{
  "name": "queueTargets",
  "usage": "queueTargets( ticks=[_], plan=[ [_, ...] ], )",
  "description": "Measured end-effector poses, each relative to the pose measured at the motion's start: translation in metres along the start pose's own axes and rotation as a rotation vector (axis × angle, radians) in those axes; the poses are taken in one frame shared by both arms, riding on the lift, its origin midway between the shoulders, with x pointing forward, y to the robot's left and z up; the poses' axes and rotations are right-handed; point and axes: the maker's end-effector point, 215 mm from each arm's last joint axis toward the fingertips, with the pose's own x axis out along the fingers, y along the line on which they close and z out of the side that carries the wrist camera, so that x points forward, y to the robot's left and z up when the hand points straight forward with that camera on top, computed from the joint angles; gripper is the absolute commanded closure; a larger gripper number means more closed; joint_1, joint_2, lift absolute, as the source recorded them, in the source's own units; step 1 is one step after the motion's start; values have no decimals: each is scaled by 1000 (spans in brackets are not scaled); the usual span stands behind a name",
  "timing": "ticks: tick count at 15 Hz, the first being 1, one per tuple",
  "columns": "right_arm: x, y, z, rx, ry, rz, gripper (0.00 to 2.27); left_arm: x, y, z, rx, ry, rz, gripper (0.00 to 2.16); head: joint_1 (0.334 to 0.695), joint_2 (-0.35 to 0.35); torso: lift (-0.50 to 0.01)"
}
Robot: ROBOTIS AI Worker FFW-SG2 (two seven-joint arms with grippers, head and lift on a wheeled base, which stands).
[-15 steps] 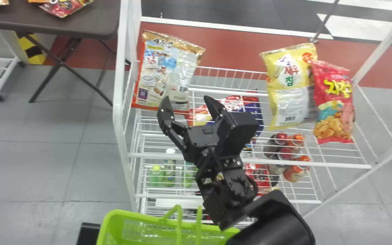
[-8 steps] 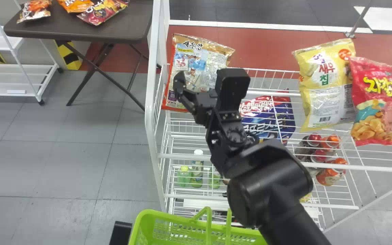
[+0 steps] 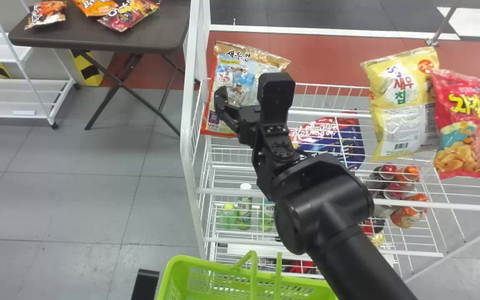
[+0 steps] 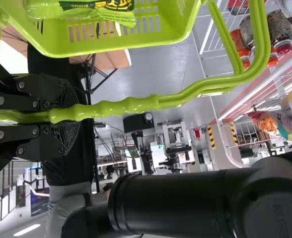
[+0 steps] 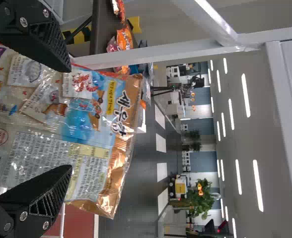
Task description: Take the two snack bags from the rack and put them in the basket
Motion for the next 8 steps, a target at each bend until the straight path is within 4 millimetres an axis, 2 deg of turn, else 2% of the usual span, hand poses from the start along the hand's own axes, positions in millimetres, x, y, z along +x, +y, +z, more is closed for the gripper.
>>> queueTargets(
  ticks=[2, 3, 4, 7, 8],
  plan=[
    [8, -5, -5, -17, 15, -7, 262, -1, 1, 1, 2, -2, 2, 1872, 695, -22, -11],
    [12, -7, -6, -23, 24, -9, 664, -1, 1, 2, 2, -2, 3, 1872, 695, -24, -11],
    [15, -9, -10, -30, 46, -6, 1163, -1, 1, 2, 1, -2, 4, 1872, 695, -26, -11],
    [17, -6, -32, -49, 142, 24, 2067, -1, 4, 3, 0, -3, 7, 1872, 695, -21, -11],
    [17, -6, -34, -49, 151, 24, 2246, -1, 4, 4, 1, -3, 9, 1872, 695, -19, -11]
  ],
)
